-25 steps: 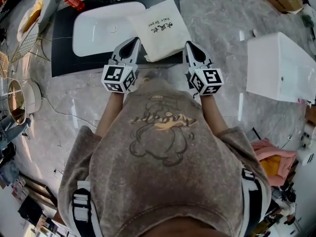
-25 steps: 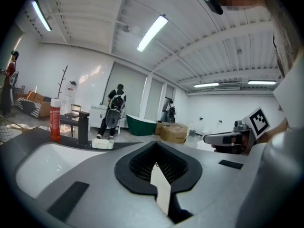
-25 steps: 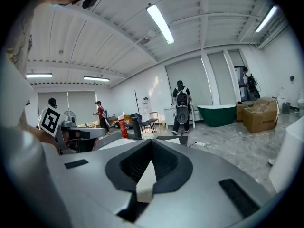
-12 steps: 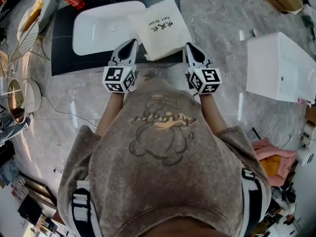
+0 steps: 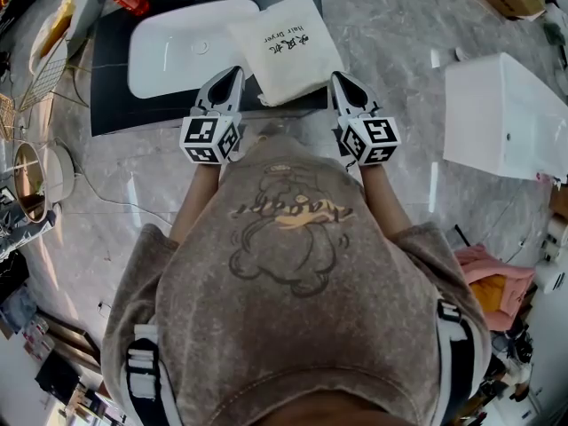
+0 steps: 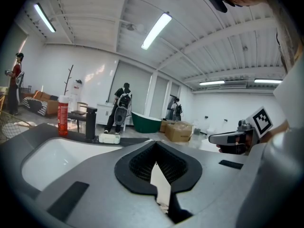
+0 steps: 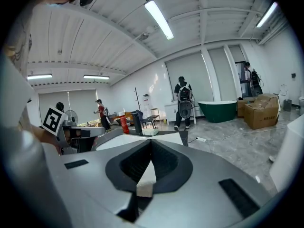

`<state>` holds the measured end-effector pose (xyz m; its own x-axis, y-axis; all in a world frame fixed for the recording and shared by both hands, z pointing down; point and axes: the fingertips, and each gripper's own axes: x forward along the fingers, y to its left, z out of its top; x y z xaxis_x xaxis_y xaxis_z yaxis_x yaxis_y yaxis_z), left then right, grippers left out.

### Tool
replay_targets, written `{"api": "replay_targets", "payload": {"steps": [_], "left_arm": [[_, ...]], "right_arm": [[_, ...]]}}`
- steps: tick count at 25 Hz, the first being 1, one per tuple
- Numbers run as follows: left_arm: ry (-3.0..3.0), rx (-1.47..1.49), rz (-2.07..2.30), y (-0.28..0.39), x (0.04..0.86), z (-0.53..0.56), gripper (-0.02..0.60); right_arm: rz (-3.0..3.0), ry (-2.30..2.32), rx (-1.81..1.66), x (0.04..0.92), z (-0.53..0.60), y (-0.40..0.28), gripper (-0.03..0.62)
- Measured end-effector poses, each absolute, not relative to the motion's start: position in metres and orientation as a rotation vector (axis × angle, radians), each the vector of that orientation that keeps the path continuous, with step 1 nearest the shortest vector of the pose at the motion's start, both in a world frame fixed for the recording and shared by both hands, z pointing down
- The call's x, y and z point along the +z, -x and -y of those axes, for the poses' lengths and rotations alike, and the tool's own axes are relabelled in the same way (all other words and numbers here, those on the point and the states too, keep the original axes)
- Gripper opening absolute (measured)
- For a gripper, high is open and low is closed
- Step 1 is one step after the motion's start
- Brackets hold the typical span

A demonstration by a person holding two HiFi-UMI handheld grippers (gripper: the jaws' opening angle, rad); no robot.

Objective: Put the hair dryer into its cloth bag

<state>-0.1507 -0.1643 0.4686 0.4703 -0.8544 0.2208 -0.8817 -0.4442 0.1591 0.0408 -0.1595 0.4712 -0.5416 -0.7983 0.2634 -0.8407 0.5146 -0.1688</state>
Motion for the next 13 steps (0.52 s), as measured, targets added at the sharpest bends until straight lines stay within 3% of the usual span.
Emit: {"api": "replay_targets", "payload": {"steps": [13], "left_arm": [[-2.467, 0.172, 1.492, 0.1537, 0.4600, 0.1638, 0.018]], "right_arm": [[2.598, -1.397, 0.433, 0.4656, 0.1630, -0.0391, -0.002]]}}
